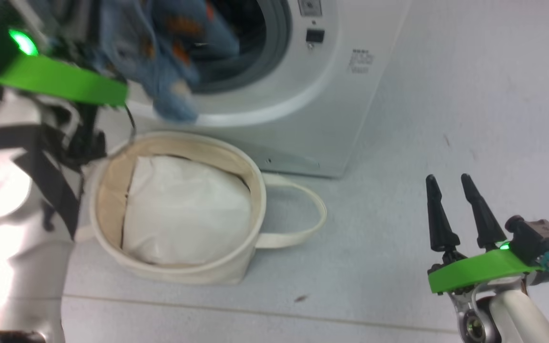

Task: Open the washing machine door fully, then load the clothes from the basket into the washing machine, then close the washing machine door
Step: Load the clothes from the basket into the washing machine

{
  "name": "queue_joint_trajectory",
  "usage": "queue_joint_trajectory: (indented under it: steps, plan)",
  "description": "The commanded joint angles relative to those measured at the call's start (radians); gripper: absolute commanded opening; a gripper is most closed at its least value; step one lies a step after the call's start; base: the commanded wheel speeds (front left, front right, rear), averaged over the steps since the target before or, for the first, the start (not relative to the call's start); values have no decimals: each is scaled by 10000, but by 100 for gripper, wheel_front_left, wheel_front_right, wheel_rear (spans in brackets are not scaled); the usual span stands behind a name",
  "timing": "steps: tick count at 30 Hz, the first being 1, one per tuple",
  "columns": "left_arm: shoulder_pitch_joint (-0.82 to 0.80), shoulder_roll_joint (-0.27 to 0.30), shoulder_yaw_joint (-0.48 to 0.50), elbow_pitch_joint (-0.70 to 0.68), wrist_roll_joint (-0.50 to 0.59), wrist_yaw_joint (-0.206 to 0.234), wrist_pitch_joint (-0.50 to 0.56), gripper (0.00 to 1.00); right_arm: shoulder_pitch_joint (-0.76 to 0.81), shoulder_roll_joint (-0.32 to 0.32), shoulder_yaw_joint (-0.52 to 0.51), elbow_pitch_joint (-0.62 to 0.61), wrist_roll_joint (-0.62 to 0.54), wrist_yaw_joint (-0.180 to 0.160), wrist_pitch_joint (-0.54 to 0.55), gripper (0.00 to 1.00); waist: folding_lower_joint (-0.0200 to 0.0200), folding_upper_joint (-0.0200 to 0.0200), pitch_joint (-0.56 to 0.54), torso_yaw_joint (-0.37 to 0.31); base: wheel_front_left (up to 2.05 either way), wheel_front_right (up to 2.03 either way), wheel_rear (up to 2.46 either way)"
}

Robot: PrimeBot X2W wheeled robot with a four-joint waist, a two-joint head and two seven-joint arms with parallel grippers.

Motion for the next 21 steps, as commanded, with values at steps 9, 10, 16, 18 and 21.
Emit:
queue_joint_trajectory:
  steps: [9,10,16,18,21]
  plan:
    - [-639,460,1221,1083,59,-58,-45,0,-236,-225,-73,-766,-533,4,-122,100,-2,1,1901,-829,0,0,0]
    - [-751,486,1291,1292,32,-58,-45,0,-259,-209,-113,-831,-585,4,-122,100,-2,1,2065,-899,0,0,0]
    - [-1595,808,953,2337,53,-58,-45,0,-314,-44,-429,-1158,-888,4,-122,100,-2,1,3009,-1166,0,0,0]
    - [-1921,927,744,2621,47,-59,-45,0,-345,64,-514,-1265,-983,4,-122,100,-2,1,3316,-1222,0,0,0]
    - [-2372,1092,219,3296,73,-59,-45,0,-390,243,-579,-1385,-1119,4,-122,100,-2,1,3709,-1314,0,0,0]
